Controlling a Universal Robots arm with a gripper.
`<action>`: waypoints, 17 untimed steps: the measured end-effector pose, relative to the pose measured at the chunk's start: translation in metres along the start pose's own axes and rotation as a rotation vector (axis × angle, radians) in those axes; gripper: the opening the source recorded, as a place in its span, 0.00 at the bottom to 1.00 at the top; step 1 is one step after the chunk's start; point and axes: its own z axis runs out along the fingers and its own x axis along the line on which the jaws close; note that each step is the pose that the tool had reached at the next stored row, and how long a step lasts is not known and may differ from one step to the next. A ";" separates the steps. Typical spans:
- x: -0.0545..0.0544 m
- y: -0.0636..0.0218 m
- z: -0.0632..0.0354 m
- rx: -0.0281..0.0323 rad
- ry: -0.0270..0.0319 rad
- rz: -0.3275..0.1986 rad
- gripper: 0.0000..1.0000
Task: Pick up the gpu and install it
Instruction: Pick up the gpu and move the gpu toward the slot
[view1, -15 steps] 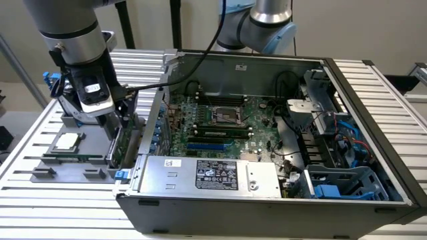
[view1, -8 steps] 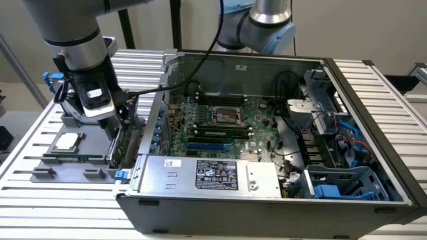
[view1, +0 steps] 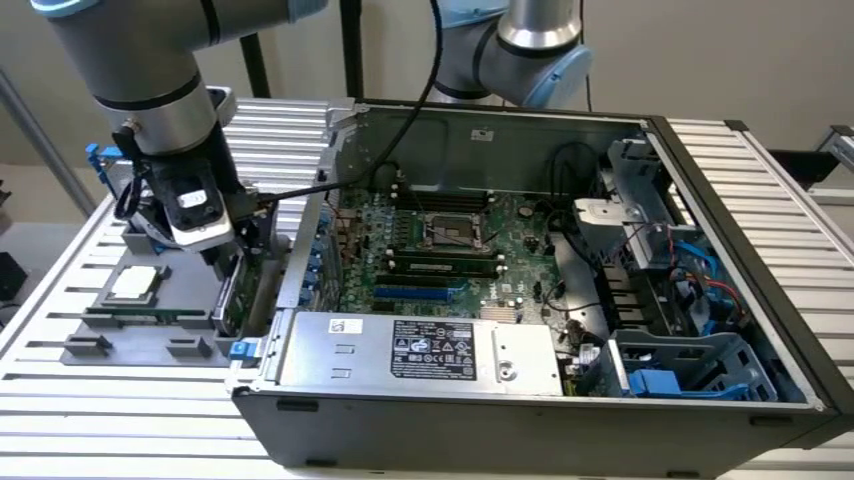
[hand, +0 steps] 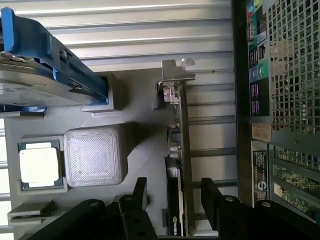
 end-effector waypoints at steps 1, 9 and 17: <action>0.000 0.0000 0.0018 -0.0001 -0.0024 0.000 1.00; 0.001 -0.0014 0.0117 -0.0008 -0.0172 0.000 1.00; 0.002 -0.0025 0.0126 0.0000 -0.0189 0.032 1.00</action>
